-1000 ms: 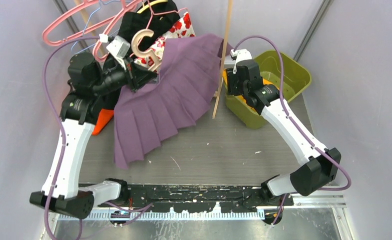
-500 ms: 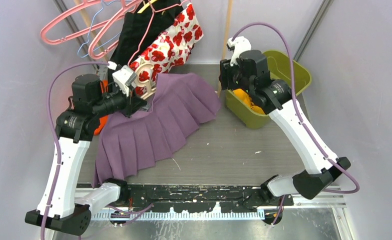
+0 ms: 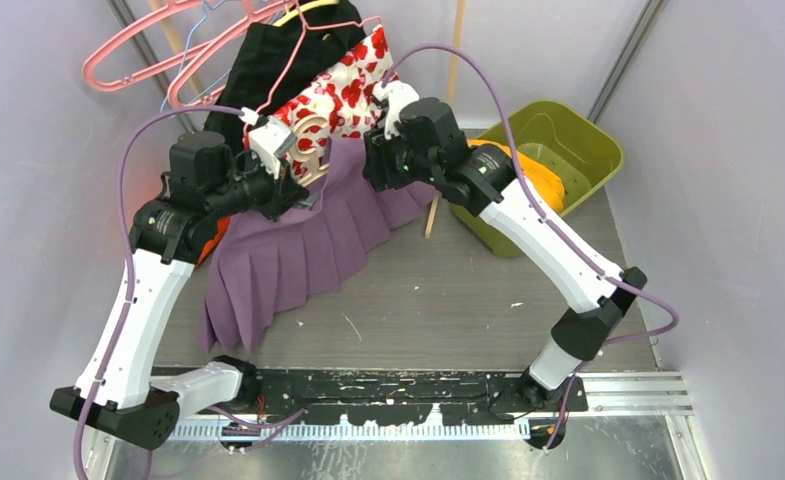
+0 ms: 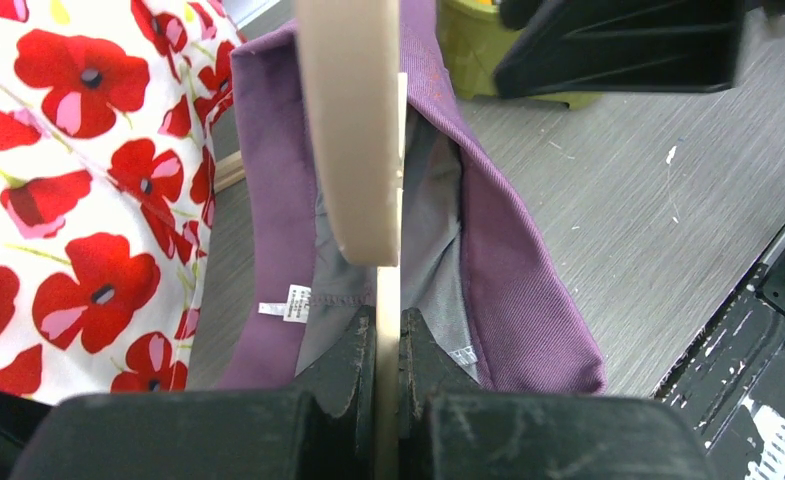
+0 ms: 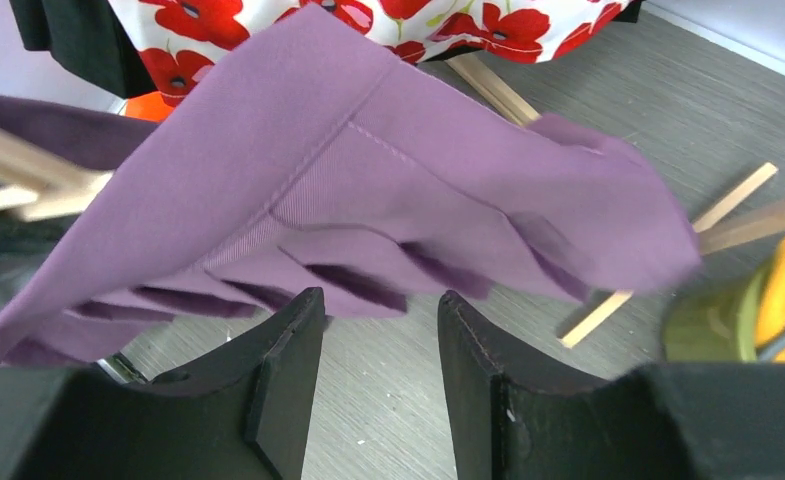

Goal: Remove the skirt from the hanger

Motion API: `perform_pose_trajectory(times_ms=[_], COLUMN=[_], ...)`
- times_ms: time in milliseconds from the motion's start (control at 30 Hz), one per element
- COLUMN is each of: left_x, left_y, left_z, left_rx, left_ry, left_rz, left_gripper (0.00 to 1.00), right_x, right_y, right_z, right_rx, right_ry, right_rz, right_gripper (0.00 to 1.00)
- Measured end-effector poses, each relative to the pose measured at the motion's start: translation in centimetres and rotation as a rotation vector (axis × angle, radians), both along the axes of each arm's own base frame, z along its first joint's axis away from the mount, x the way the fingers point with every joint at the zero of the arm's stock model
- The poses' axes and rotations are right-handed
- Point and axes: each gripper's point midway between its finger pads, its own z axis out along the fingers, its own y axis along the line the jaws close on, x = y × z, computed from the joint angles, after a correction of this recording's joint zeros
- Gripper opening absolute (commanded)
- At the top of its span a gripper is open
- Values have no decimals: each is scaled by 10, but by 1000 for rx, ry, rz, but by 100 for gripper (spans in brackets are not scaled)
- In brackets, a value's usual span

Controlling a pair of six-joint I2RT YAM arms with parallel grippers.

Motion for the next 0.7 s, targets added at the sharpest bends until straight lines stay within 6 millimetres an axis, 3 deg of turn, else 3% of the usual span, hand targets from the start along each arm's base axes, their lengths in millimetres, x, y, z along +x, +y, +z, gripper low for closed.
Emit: perform_pose_trajectory(times_ms=[133, 367, 467, 700], left_x=[-3, 1, 6, 22], left_y=[-7, -21, -24, -25], left_z=[7, -1, -8, -12], left_rx=[0, 50, 79, 105], left_ry=[-20, -18, -11, -28], left_rz=[-18, -23, -8, 44], left_gripper=[0, 0, 0, 0], right_x=[4, -13, -22, -29], right_y=[17, 38, 44, 48], right_z=[-2, 50, 62, 59], right_rx=[8, 101, 125, 122], right_ry=[17, -67, -85, -67], right_rz=[14, 70, 95, 108], right_gripper=[51, 54, 55, 55])
